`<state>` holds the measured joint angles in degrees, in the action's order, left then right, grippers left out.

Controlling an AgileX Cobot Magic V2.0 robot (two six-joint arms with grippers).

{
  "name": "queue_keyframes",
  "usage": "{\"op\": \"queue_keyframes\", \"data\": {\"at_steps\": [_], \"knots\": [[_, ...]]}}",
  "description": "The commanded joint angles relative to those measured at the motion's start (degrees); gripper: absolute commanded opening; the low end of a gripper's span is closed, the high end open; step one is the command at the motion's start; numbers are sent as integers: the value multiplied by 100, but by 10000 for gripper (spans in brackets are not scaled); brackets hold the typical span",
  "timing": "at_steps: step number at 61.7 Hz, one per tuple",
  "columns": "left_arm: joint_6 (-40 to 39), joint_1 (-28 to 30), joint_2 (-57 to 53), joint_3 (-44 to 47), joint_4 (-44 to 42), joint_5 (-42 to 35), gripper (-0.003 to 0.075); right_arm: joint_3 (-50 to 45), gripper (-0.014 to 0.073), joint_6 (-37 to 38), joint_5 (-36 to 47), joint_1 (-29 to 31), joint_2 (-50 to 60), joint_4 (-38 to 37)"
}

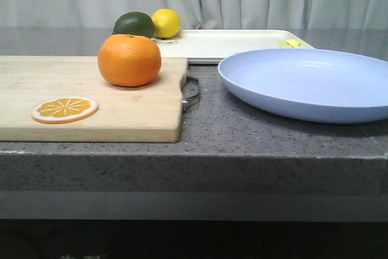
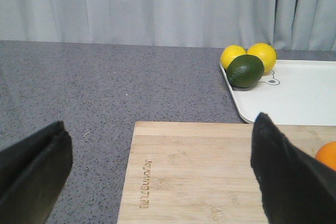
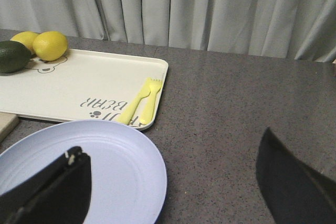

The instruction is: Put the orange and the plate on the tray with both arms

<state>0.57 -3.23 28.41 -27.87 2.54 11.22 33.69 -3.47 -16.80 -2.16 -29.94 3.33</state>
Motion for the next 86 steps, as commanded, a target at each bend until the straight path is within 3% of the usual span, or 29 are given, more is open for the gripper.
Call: {"op": "queue_keyframes", "data": {"at_steps": [1, 8, 22, 36, 46, 61, 74, 86], "knots": [[-57, 6, 103, -204, 137, -602, 672, 204, 643, 9, 419, 17, -59, -8], [-57, 6, 333, -264, 526, -474, 672, 204, 643, 9, 419, 17, -59, -8], [-57, -65, 1544, -1353, 751, 725, 672, 204, 643, 9, 419, 17, -59, -8], [31, -1152, 2890, -2741, 817, 1399, 672, 204, 643, 9, 419, 17, -59, -8], [31, -2016, 4132, -4009, 806, 2559, 672, 204, 643, 9, 419, 17, -59, -8], [31, -2858, 6010, -5963, 418, 3966, 672, 204, 643, 9, 413, 17, -59, -8], [-17, -3134, 7022, -7120, -24, 4858, 672, 204, 643, 9, 413, 17, -59, -8], [-337, -3134, 7443, -7351, -515, 5395, 672, 204, 643, 9, 413, 17, -59, -8]]}}
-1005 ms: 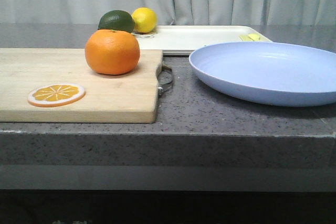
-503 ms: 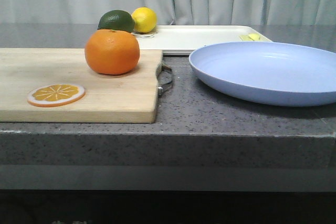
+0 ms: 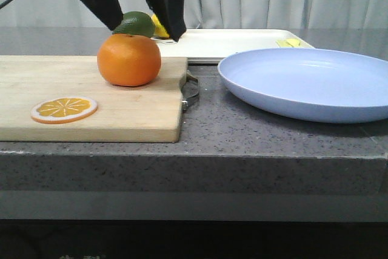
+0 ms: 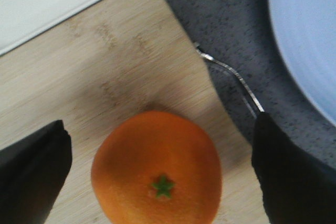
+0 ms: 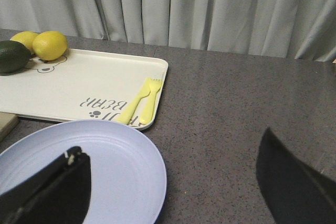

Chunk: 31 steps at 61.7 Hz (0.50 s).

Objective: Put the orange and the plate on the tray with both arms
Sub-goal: 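Lower the left gripper around the orange on the cutting board and close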

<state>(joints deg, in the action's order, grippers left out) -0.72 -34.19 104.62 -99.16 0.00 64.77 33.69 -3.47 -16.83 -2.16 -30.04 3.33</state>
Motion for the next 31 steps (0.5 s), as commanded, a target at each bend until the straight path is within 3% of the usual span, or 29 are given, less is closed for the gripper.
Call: {"op": "queue_keyframes", "data": {"at_steps": [1, 25, 31], "knots": [[-207, -38, -162, -222, -302, 57, 672, 204, 643, 9, 416, 17, -49, -8], [-163, -61, 152, -222, 0, 541, 670, 194, 643, 9, 422, 17, -49, -8], [-151, -61, 148, -222, 0, 553, 612, 194, 643, 9, 422, 17, -49, -8]]}}
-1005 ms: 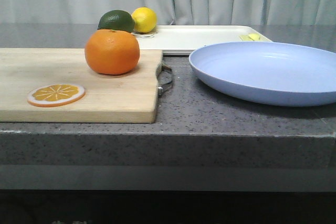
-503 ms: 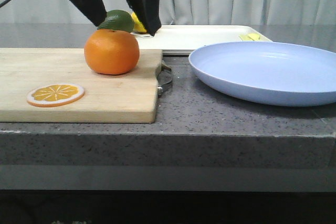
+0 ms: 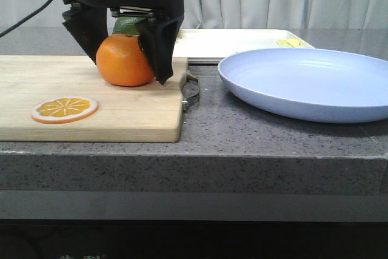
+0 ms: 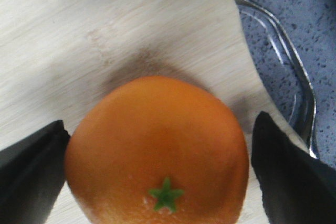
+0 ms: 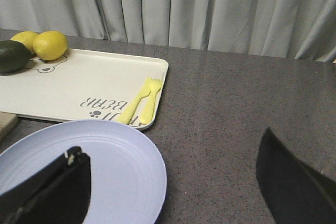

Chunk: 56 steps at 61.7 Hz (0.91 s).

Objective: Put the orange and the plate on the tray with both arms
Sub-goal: 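Lower the left gripper around the orange on the cutting board and close, then lift the orange with the left gripper and carry it over the blue plate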

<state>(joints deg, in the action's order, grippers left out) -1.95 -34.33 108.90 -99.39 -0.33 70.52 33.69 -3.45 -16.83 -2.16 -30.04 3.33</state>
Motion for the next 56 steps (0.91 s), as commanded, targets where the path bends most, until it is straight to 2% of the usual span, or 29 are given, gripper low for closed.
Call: {"op": "queue_keyframes", "data": {"at_steps": [1, 15, 21, 30, 45, 56], "knots": [[-28, -47, -280, -199, 33, -11, 598, 194, 643, 6, 422, 17, -49, -8], [195, -47, -280, -343, 33, 43, 322, 194, 643, 6, 422, 17, -49, -8], [195, -85, -280, -659, 33, 71, 256, 194, 643, 6, 422, 17, -49, -8], [195, -368, -280, -1072, 92, -382, 252, 194, 643, 6, 422, 17, -49, -8], [195, -1134, -81, -1119, 286, -2273, 252, 194, 643, 6, 422, 17, -49, -8], [195, -1598, 317, -1119, 286, -3108, 253, 194, 643, 6, 422, 17, -49, -8]]}}
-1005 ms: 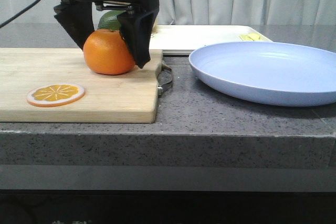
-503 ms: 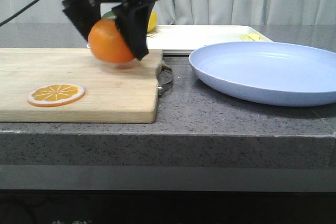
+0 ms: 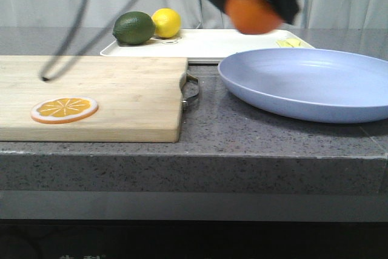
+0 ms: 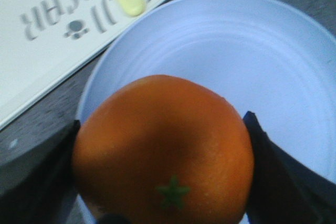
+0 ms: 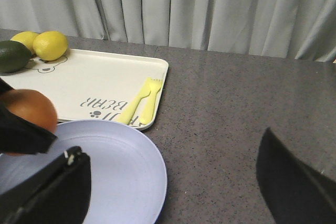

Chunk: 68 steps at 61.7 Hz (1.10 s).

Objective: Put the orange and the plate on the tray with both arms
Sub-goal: 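Lift the orange with the left gripper and carry it over the blue plate, then open the left gripper to release the orange onto the plate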

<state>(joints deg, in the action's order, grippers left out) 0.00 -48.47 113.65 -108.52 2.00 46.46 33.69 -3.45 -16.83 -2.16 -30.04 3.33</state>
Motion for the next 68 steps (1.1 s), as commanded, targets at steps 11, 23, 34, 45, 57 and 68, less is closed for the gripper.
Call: {"op": "queue_keyframes", "data": {"at_steps": [11, 23, 34, 45, 57, 68], "knots": [[0, -304, 121, -206, 53, -715, 291, 194, 643, 6, 422, 17, -49, -8], [0, -389, 282, -206, 87, -865, 564, 194, 643, 6, 422, 17, -49, -8], [0, -466, 328, -206, 87, -829, 657, 194, 643, 6, 422, 17, -49, -8], [0, -488, 212, -399, -154, -641, 653, 194, 643, 6, 422, 17, -49, -8], [0, -488, 31, -1035, -558, 281, 582, 194, 643, 6, 422, 17, -49, -8], [0, -488, 34, -1279, -558, 951, 247, 194, 591, 6, 422, 17, -49, -8]]}}
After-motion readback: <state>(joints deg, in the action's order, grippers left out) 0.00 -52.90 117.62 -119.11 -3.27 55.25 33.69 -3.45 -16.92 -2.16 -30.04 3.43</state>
